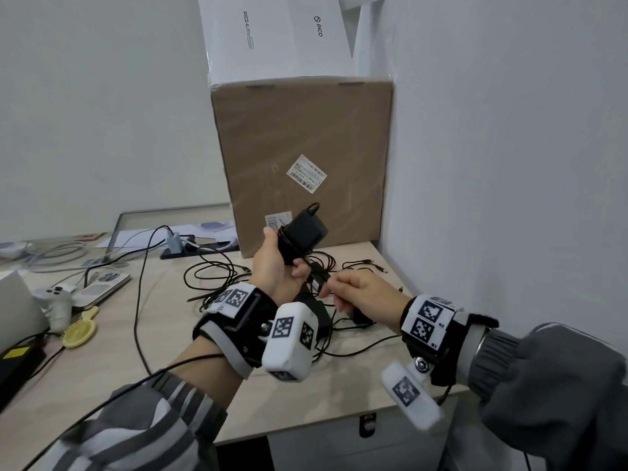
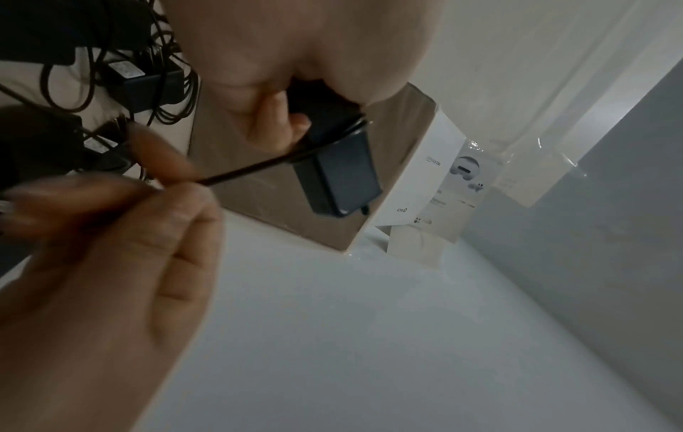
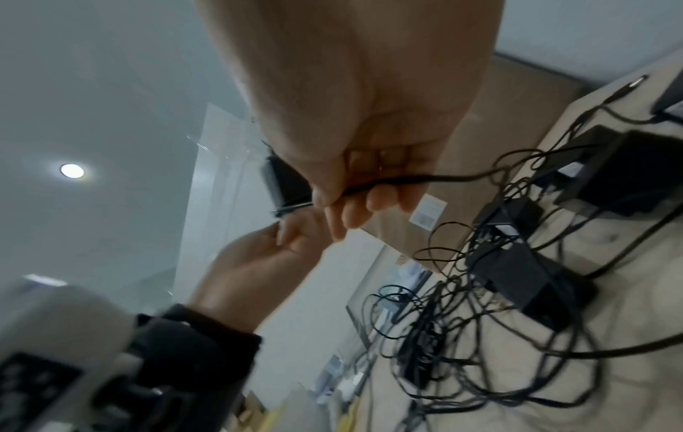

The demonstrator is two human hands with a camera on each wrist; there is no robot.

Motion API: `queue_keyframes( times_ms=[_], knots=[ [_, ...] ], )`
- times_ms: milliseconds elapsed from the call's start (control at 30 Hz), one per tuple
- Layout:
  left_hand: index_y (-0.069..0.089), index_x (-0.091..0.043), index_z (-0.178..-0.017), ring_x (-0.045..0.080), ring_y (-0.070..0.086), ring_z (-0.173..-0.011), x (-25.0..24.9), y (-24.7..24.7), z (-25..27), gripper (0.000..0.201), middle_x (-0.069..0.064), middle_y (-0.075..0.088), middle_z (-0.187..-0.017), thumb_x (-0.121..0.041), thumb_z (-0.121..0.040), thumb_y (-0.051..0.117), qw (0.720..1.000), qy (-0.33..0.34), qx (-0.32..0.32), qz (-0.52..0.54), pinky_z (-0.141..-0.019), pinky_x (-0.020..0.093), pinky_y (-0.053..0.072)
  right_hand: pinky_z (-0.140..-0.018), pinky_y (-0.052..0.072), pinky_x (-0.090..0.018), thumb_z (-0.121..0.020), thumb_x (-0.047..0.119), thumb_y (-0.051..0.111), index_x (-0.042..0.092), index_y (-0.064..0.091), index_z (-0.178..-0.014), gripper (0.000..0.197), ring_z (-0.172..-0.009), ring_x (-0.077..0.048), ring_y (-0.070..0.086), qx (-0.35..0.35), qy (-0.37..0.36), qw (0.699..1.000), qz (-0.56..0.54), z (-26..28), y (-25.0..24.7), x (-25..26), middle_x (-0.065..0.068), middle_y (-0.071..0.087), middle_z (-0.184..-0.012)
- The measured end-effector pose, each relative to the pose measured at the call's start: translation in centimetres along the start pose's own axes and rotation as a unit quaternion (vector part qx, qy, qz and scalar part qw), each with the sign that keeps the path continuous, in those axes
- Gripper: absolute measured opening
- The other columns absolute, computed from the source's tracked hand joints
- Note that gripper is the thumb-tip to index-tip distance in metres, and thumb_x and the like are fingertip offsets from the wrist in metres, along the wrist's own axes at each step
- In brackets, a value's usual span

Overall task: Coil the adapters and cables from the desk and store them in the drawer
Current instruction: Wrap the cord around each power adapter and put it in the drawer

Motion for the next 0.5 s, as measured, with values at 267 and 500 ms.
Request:
queue_keyframes(
  times_ms=[267,500],
  knots=[
    [0.056,-0.018,-0.089,0.009,0.032,-0.037,0.0,-0.3,2.7,0.034,0.003,0.050,-0.063,-0.048,-0.097,0.042,0.922,-0.056,0.090,-0.371,-0.037,0.012,0.017,-0.056,0.033,-0.011,-0.090,0.035,0.061,0.022,0.061,-0.058,0.035,-0.051,0.004,0.047,-0.024,0.043,0.988,0.146,0.2,-3.7,-3.7,0.020,0.054,-0.048],
    [0.050,-0.014,-0.091,0.011,0.035,-0.050,3.6,-0.7,3.1,0.045,0.000,0.043,-0.061,-0.053,-0.100,0.028,0.759,-0.092,0.130,-0.631,-0.043,0.019,0.024,-0.057,0.035,-0.017,-0.091,0.033,0.060,0.031,0.066,-0.066,0.027,-0.051,0.001,0.045,-0.002,0.048,0.980,0.193,-1.7,-3.6,-2.8,0.008,0.055,-0.059]
  ],
)
Point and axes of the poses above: each hand's wrist, its own z-axis away from the middle knuckle, its own y-axis out of the palm, x = y × z, the point moved 7 cm from there along -z, towards the middle knuckle
